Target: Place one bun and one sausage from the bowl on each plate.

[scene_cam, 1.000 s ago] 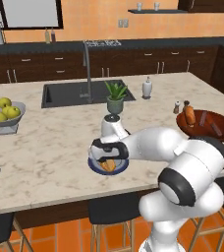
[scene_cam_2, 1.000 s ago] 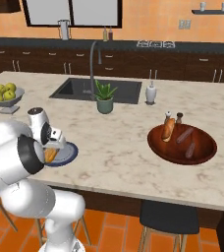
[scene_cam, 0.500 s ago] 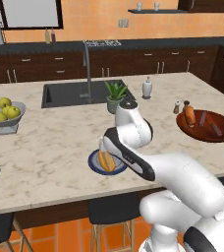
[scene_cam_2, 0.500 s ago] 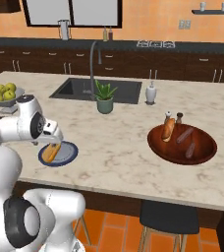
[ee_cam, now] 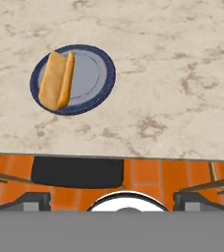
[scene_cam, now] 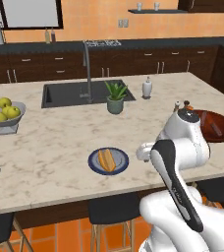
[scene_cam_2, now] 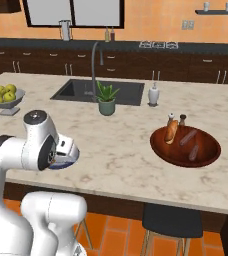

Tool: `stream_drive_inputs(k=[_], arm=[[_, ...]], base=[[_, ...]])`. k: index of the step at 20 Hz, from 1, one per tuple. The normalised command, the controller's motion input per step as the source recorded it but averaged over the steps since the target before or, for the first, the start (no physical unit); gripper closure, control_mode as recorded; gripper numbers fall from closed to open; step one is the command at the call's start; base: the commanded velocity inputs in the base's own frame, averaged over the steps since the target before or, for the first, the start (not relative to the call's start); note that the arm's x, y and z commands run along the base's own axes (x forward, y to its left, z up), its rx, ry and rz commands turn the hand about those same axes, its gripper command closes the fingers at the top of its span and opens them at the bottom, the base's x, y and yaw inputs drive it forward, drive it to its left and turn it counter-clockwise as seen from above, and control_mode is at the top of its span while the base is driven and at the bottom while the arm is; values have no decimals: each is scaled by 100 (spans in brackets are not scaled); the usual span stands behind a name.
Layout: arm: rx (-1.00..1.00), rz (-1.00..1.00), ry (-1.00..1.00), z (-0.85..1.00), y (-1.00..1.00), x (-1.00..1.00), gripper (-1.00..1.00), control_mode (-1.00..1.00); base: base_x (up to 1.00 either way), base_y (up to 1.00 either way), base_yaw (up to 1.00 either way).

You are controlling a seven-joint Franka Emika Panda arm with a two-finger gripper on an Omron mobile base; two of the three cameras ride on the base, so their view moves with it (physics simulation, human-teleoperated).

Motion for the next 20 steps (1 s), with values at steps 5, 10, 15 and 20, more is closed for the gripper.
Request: stream_drive_inputs(k=[5, 10, 15, 20], arm=[[0, -1, -1, 0, -3, -5, -100, -100], [0, 0, 0, 0, -19, -2, -100, 100], [0, 0, 0, 0, 0, 0, -100, 100], [0, 0, 0, 0, 0, 0, -100, 100]], base=[[0, 0, 0], [-4, -40, 0], [-11, -100, 0], [0, -100, 0]])
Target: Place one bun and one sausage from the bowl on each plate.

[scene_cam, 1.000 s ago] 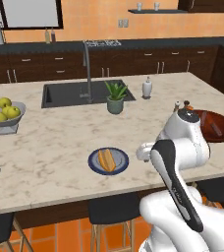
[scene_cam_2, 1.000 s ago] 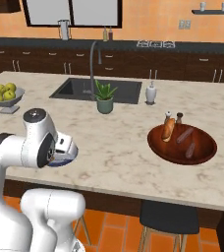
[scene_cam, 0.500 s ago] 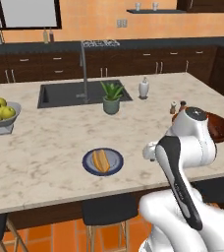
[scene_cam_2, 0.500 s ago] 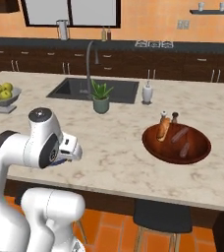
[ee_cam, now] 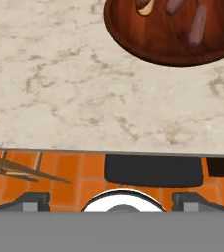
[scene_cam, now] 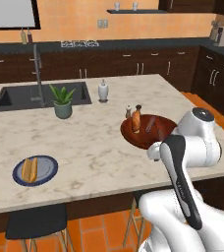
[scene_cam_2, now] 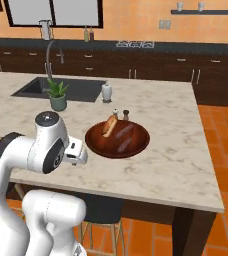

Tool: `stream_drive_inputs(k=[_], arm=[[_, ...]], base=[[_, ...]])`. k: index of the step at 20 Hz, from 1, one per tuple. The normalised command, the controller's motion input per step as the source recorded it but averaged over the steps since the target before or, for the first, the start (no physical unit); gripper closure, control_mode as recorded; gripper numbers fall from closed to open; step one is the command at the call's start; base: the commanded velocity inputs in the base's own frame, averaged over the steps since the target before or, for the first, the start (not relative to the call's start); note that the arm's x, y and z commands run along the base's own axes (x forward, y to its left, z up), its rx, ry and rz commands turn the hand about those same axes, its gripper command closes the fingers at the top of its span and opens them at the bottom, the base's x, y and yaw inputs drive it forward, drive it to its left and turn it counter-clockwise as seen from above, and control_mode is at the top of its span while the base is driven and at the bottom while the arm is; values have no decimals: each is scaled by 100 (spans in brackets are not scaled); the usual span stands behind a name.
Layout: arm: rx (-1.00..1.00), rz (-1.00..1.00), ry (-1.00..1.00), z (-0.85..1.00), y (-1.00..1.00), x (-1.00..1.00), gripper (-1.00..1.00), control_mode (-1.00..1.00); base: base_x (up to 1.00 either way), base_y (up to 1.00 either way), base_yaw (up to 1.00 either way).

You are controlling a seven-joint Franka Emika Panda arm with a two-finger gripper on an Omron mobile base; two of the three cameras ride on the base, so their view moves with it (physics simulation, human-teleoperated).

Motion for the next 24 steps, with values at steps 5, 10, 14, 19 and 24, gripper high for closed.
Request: stream_drive_inputs(k=[5, 10, 14, 19, 24], arm=[[0, 0, 0, 0, 0, 0, -100, 100], [0, 0, 9, 5, -2, 20, -100, -100], [-10, -1, 33, 71, 6, 91, -100, -100], [-2, -5, 35, 43, 5, 100, -100, -100], [-3, -6, 2, -38, -13, 100, -100, -100]], base=[[1, -80, 0], [0, -2, 0], [0, 0, 0], [0, 0, 0], [0, 0, 0]])
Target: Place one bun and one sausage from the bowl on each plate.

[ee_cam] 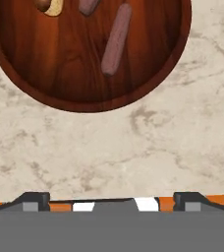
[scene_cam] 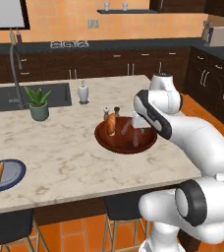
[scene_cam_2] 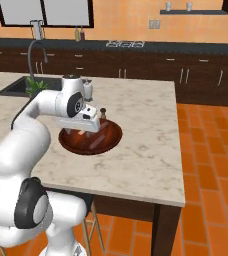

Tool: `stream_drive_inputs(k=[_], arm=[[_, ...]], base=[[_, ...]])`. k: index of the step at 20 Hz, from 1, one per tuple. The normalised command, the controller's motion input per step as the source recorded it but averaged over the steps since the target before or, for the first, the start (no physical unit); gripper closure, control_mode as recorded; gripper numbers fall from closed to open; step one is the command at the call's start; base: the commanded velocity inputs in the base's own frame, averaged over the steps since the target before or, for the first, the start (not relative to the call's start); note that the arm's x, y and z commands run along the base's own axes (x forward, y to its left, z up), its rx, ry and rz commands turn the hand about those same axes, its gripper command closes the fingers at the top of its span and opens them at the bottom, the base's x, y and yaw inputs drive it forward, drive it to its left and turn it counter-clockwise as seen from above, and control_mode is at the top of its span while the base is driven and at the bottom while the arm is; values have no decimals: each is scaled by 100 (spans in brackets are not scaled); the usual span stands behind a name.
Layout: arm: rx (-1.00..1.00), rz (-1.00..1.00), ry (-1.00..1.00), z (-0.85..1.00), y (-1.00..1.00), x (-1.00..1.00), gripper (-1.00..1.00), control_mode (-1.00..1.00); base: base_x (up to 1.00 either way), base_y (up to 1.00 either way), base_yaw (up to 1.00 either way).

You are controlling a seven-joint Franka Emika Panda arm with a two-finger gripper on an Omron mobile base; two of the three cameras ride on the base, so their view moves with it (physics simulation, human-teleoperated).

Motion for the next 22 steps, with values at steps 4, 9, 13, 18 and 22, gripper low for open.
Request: stream_drive_inputs(k=[4, 9, 13, 18, 22], arm=[[-9, -4, 3, -63, -1, 100, -100, -100], [-5, -1, 9, -62, 0, 95, -100, -100], [1, 0, 5, -59, 2, 58, -100, -100], [-5, -2, 19, -67, 1, 65, -100, -100], [-1, 0, 15, -57, 0, 54, -100, -100]], base=[[0, 0, 0], [0, 0, 0], [0, 0, 0], [0, 0, 0], [0, 0, 0]])
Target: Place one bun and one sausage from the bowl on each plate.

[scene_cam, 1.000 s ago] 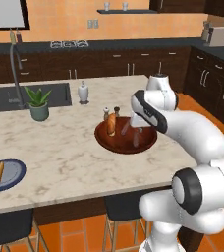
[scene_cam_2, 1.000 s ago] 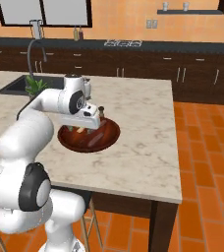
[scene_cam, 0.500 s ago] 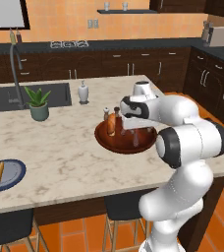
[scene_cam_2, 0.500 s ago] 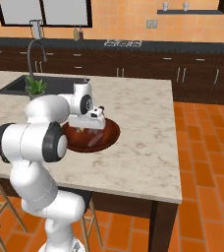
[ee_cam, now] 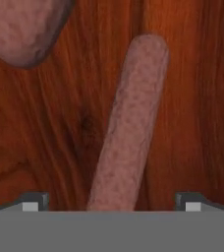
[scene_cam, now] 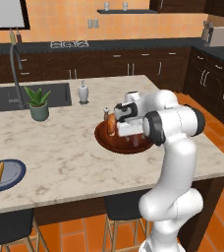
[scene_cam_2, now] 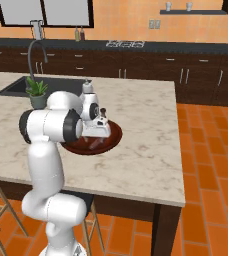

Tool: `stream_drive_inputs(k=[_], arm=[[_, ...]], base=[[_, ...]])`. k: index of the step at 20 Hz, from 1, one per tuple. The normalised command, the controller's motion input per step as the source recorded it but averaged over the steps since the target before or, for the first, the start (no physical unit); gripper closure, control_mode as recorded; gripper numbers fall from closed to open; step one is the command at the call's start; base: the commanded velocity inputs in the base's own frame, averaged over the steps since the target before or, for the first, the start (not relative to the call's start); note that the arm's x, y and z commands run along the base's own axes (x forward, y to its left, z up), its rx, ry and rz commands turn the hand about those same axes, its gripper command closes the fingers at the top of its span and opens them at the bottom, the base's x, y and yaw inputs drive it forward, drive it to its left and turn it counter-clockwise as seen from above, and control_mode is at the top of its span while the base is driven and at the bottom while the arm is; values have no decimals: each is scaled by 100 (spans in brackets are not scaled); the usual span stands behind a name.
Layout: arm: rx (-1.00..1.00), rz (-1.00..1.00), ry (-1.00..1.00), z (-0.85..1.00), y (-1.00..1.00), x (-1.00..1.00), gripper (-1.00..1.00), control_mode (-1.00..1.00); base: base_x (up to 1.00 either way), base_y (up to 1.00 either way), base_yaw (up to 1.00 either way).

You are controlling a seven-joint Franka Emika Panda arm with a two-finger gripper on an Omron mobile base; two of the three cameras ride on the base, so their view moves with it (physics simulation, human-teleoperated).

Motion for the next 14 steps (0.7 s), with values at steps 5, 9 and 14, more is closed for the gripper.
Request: stream_drive_inputs(k=[5, 9, 14], arm=[[0, 0, 10, -38, 0, 11, -100, -100], [0, 0, 6, -24, -1, 0, -100, -100], [0, 0, 2, -18, -9, -15, 100, -100]], base=[[0, 0, 0], [0, 0, 0], [0, 0, 0]])
